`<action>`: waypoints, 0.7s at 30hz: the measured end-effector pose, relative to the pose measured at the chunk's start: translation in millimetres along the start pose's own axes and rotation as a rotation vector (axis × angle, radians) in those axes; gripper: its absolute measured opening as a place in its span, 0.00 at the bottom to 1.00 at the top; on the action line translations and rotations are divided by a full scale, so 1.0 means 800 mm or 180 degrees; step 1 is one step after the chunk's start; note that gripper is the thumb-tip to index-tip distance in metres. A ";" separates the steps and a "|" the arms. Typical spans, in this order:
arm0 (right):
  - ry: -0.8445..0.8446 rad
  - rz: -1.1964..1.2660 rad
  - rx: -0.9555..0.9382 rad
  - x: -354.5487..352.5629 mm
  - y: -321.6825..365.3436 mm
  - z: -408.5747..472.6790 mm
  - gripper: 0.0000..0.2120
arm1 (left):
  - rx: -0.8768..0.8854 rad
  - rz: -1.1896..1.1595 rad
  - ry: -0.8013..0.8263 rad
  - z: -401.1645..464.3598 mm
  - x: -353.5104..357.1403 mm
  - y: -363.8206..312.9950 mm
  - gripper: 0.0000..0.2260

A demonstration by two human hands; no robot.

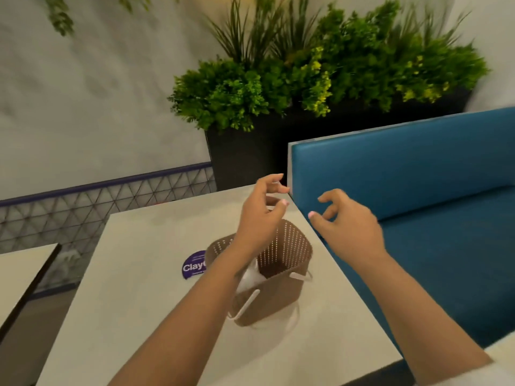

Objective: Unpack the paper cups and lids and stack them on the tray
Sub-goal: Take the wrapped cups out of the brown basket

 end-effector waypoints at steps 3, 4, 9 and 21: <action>0.0482 -0.0133 0.0235 0.064 0.009 0.008 0.16 | -0.0294 0.0342 0.0051 0.005 -0.033 0.048 0.20; 0.0621 -0.0140 0.0314 0.084 0.009 0.010 0.16 | -0.0378 0.0452 0.0116 0.004 -0.042 0.063 0.21; 0.1176 -0.0191 0.0611 0.171 0.005 0.023 0.22 | -0.0634 0.1176 0.0899 -0.005 -0.068 0.130 0.13; 0.1519 -0.0834 0.1084 0.281 -0.027 0.048 0.30 | -0.0978 0.1995 0.1674 -0.030 -0.060 0.198 0.16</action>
Point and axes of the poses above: each hand's wrist, its own z-axis towards the middle knuckle, its own x-axis out of the palm, y = z × x, the point moved 4 cm from there along z, towards the middle knuckle, and after that the axes turned 15 degrees about z, right-handed, at the moved point
